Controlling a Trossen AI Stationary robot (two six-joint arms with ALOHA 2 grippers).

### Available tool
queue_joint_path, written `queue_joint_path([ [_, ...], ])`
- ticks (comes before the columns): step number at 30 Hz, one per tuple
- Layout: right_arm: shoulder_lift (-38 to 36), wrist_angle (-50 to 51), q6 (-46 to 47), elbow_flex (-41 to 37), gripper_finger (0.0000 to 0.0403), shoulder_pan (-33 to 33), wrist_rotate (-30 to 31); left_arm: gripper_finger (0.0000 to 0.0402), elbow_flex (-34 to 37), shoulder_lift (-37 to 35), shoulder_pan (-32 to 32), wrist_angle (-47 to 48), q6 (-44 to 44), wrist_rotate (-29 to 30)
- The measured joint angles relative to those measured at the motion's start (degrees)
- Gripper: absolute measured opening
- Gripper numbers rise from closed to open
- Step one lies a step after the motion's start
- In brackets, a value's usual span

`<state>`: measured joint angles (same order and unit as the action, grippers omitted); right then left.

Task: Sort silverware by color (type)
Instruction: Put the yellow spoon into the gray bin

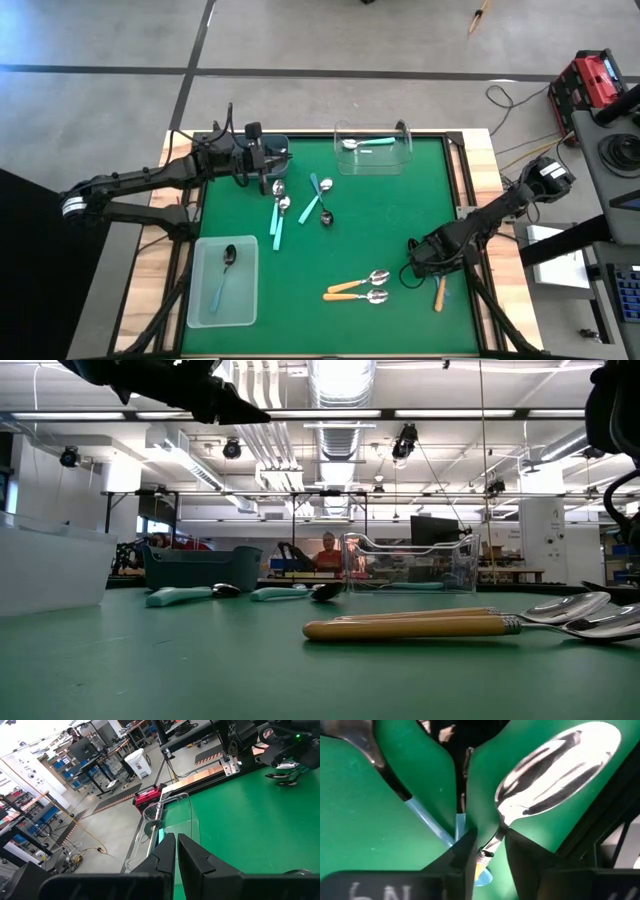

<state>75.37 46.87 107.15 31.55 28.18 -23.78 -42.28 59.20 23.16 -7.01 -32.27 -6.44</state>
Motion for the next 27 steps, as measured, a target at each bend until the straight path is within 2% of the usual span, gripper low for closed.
queue_joint_path([
  [9,0.1,-1.2,-0.5,0.0,0.0020,0.0,1.8,0.0001,0.0,0.0,0.0,0.0,0.0,0.0],
  [20,-2.4,0.8,1.7,0.2,0.0015,0.1,2.6,0.0001,0.0,0.0,0.0,0.1,0.0,0.0],
  [27,-3.6,13.9,1.4,4.8,0.0009,0.1,5.6,0.0001,0.0,0.0,0.0,0.1,0.0,0.0],
])
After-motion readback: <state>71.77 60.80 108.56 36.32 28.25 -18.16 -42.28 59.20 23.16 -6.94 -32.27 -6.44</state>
